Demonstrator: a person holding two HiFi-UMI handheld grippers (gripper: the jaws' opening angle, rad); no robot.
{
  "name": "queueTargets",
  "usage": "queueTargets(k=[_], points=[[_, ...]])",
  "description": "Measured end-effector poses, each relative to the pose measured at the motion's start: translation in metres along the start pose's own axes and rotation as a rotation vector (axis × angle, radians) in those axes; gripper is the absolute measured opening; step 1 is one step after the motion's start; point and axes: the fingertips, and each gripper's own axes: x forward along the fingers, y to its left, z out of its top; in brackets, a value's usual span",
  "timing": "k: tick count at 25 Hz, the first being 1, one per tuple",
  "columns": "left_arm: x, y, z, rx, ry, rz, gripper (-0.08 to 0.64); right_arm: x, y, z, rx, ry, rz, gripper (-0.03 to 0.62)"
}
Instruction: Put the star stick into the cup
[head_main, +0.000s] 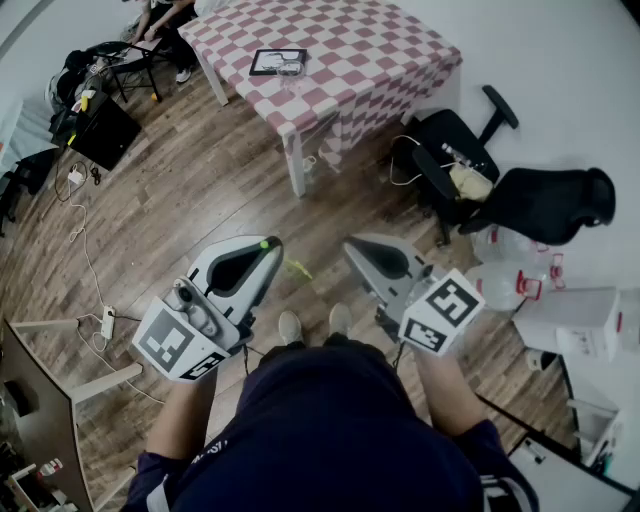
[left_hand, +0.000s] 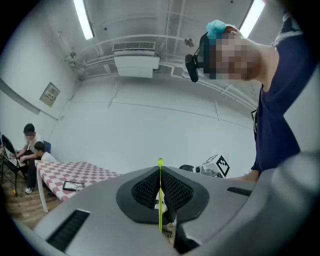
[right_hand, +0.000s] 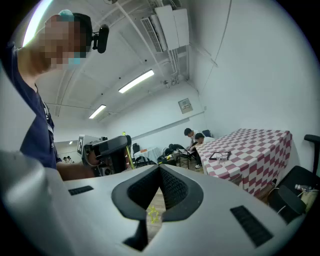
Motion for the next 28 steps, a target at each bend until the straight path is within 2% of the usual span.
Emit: queueTargets(k=[10,16,28], points=[[0.021,-0.009,-0.015,-0.021,0.024,0.012,0.032,-0.014,-0.017,-0.008,0.022,0.014,0.017,0.015],[0.041,-0.011,-0.025,-0.026,0.043,0.040,0.032,-0.023,-0.038,-0.016,0.068,0.038,0.041,0.017],[0.086,-0.009,-0.025,0.000,0.048,0.101,0.031,-0.052,-0.098,-0.010,0.077,0.052,0.050,0.017]])
